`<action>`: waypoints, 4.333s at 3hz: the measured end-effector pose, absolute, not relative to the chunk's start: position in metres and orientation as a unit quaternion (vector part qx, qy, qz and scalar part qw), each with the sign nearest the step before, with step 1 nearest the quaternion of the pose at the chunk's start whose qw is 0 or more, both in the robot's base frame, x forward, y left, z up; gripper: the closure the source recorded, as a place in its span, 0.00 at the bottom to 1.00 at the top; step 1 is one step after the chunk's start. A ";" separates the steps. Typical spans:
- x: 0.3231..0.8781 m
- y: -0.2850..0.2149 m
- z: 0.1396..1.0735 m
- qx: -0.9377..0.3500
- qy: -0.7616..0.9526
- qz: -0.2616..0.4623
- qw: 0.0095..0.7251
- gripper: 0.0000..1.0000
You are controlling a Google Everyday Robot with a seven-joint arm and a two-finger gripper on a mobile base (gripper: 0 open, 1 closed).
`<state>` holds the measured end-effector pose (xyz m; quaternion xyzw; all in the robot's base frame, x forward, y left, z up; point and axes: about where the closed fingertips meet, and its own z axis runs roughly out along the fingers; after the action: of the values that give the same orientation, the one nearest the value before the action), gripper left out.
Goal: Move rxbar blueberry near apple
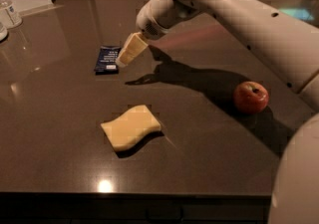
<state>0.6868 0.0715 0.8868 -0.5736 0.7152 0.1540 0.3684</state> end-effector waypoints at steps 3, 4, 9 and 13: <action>0.711 0.118 0.845 -0.602 0.709 0.172 0.326 0.00; 0.707 0.130 0.835 -0.608 0.705 0.185 0.314 0.00; 0.684 0.144 0.847 -0.625 0.702 0.195 0.281 1.00; 0.668 0.030 0.924 -0.546 0.755 0.123 0.340 1.00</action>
Offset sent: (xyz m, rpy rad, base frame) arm 0.0306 0.0511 -0.0361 -0.0392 0.0567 0.0837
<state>0.6685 0.0295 0.9241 -0.5463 0.7554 0.1234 0.3401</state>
